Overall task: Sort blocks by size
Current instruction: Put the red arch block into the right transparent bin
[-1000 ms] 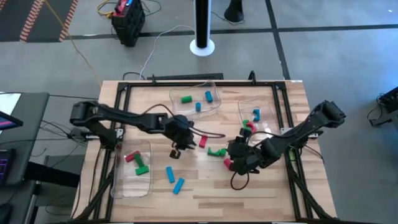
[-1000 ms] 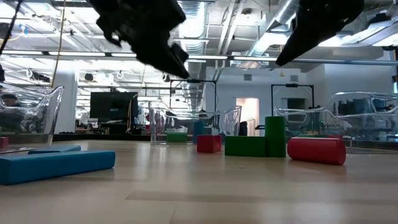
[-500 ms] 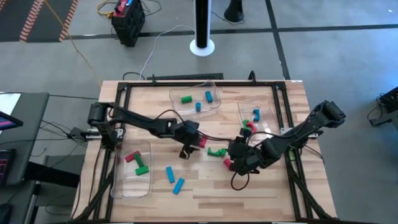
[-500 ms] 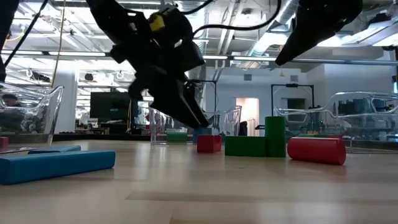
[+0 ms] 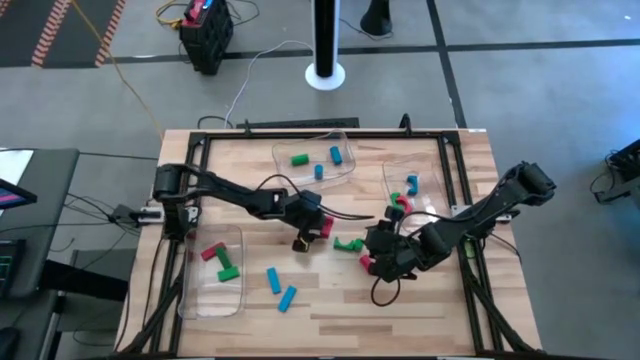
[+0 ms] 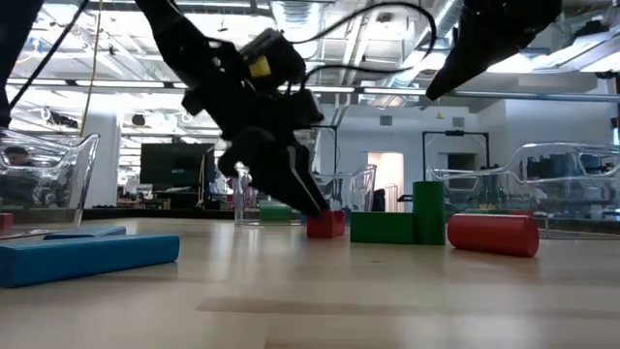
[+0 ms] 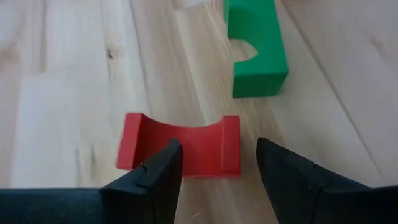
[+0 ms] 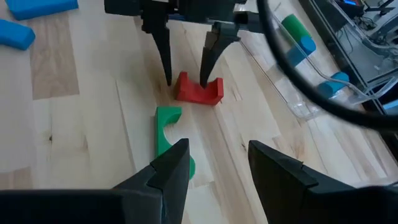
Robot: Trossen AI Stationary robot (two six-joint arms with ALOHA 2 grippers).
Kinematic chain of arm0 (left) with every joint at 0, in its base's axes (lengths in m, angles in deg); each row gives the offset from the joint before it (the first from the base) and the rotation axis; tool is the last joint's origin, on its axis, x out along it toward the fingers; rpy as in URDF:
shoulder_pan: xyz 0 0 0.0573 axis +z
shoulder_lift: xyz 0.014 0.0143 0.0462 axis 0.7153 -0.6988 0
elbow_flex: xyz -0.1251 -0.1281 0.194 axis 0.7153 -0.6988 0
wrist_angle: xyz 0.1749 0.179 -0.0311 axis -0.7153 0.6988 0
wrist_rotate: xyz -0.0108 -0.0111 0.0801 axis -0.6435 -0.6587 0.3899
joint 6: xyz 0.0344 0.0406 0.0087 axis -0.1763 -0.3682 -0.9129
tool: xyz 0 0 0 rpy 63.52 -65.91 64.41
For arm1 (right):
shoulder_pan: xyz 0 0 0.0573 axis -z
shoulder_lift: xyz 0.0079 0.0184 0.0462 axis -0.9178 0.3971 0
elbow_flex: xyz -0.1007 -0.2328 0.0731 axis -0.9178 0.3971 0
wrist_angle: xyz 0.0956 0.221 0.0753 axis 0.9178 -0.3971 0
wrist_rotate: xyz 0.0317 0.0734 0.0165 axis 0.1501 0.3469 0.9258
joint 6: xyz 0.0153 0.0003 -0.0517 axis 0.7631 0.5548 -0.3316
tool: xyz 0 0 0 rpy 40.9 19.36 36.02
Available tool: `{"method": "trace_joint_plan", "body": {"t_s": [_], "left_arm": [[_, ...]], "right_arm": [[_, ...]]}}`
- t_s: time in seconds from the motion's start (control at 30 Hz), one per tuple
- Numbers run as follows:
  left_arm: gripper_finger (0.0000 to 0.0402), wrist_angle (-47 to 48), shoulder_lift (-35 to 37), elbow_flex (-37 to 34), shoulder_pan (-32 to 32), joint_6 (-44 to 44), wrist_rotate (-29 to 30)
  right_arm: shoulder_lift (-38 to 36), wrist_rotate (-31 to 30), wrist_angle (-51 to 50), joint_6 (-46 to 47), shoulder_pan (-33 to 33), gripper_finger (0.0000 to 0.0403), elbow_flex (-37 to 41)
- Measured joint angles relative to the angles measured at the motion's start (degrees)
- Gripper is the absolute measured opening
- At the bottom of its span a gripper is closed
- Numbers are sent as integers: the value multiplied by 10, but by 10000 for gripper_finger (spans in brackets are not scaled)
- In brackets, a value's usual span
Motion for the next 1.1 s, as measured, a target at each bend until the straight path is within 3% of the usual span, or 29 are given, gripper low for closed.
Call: {"method": "trace_joint_plan", "body": {"t_s": [0.23, 0.67, 0.87, 1.1], "left_arm": [[179, -7, -20, 12, 0, 5, 4], [33, 9, -18, 13, -1, -14, 7], [31, 11, -13, 13, -1, -12, 3], [31, 48, 33, 13, -1, -1, -42]], "right_arm": [[15, 1, -1, 0, 0, 195, 0], [46, 2, -5, 0, 0, 195, 0], [42, 2, -9, 0, -2, 195, 0], [42, -2, -13, -17, -10, 195, 0]]}}
